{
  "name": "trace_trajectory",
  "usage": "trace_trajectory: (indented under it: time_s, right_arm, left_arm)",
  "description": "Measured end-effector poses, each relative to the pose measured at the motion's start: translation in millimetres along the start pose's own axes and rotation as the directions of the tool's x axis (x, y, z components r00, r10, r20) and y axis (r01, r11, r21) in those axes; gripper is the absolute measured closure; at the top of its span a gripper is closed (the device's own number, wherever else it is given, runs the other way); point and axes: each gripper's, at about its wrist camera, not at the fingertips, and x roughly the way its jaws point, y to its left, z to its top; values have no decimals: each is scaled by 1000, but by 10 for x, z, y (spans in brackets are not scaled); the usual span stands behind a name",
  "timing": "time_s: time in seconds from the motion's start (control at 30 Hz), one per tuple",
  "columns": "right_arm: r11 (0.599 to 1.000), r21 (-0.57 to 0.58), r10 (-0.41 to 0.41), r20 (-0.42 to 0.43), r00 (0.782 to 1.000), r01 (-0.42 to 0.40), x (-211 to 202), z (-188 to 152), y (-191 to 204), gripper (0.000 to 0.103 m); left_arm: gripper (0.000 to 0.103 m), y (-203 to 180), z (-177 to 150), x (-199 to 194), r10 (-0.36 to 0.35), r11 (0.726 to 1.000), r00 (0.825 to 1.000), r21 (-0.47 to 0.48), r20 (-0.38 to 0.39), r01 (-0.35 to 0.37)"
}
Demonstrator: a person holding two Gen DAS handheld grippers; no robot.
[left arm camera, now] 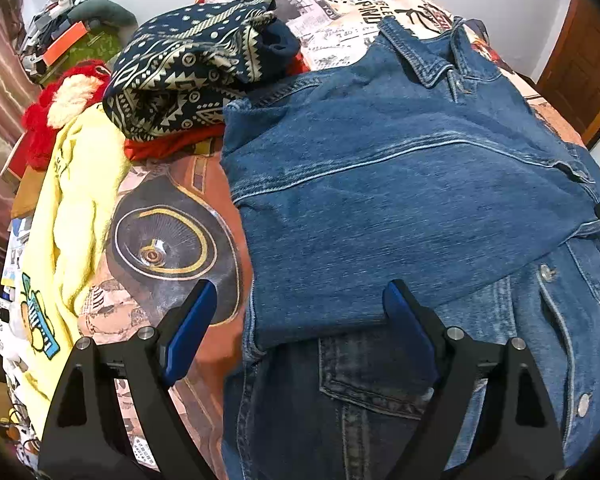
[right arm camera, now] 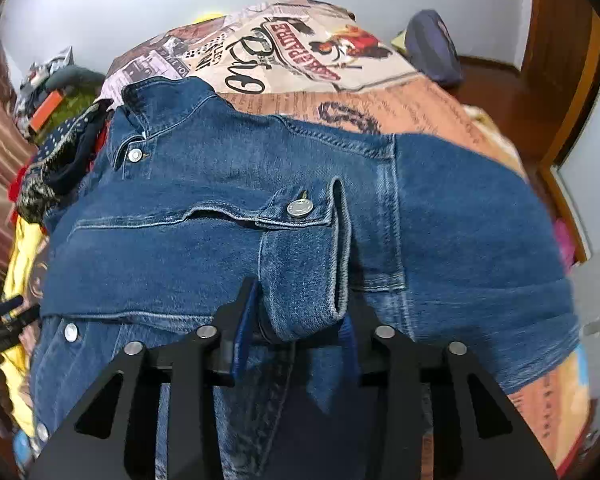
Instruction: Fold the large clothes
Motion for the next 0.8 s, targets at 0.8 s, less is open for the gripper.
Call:
trace_trajectory:
  time_s: [0.8]
  right_arm:
    - [930,335,-183,63,981,152,-719,-298,-1347,56]
  left_arm:
    - [17,-1161,669,-581,-151,976,967,187,203,114]
